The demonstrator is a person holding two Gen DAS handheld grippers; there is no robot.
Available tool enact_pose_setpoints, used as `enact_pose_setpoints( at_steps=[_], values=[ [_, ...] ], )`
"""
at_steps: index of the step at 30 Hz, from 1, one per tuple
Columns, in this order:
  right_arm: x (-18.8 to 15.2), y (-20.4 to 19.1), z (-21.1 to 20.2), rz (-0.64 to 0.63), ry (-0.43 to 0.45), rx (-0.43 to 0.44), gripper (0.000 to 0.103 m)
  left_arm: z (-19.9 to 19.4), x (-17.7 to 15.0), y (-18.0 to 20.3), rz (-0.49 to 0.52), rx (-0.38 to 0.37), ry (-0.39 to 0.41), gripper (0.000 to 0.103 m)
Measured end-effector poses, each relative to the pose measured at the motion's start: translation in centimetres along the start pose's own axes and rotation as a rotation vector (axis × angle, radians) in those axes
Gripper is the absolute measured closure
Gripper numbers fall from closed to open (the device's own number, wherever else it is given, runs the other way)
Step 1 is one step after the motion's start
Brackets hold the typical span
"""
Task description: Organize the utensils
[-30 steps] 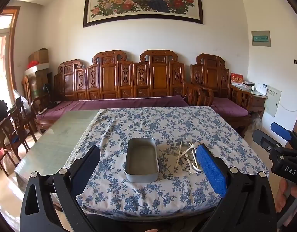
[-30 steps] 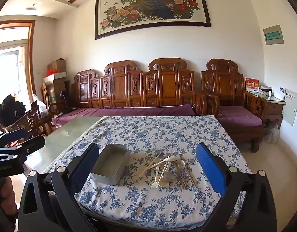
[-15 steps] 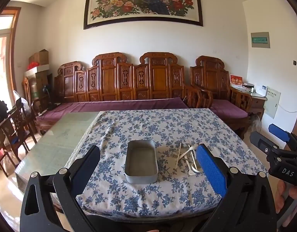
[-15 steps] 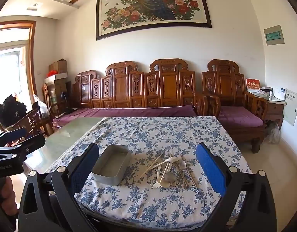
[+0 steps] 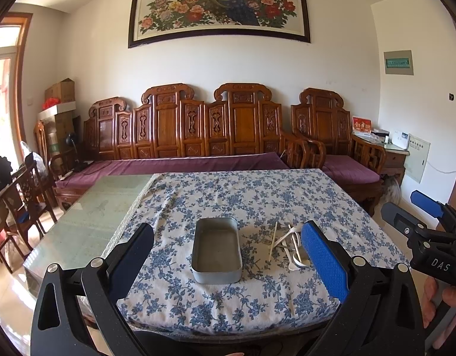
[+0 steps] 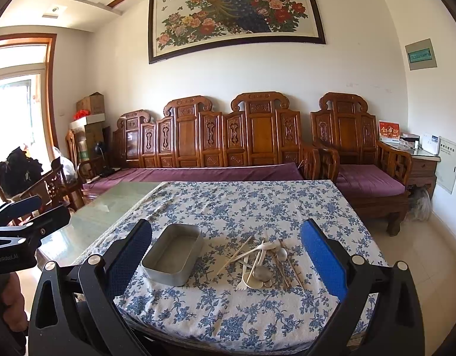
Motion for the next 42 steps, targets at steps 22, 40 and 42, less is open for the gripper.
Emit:
enact_pose_setpoints(
  at_steps=[22, 40, 42],
  values=[
    [-0.37, 0.25, 0.31, 0.004, -0.001, -0.001, 0.003, -0.25, 0.39, 0.04, 0.005, 0.001, 0.003, 0.007],
    [-0.49, 0.38, 0.46, 0.004, 0.0, -0.003, 0.003, -0.07, 0.05, 0.04, 0.006, -0.001, 0.007, 0.007],
    [-0.5, 0.45, 0.48, 0.005, 0.0, -0.002, 0.003, -0.07, -0.01, 0.15, 0.009, -0.003, 0.008, 0.007]
  ],
)
Point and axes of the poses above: each gripper's, at about its wrist camera, not at the fingertips, and z roughly the way its jaws point, y to its right, x to its top, the point moved 1 cm from there along z, roughly the way its jaws point, and after that the axes turned 3 degrees about x, right-handed, at the moved point
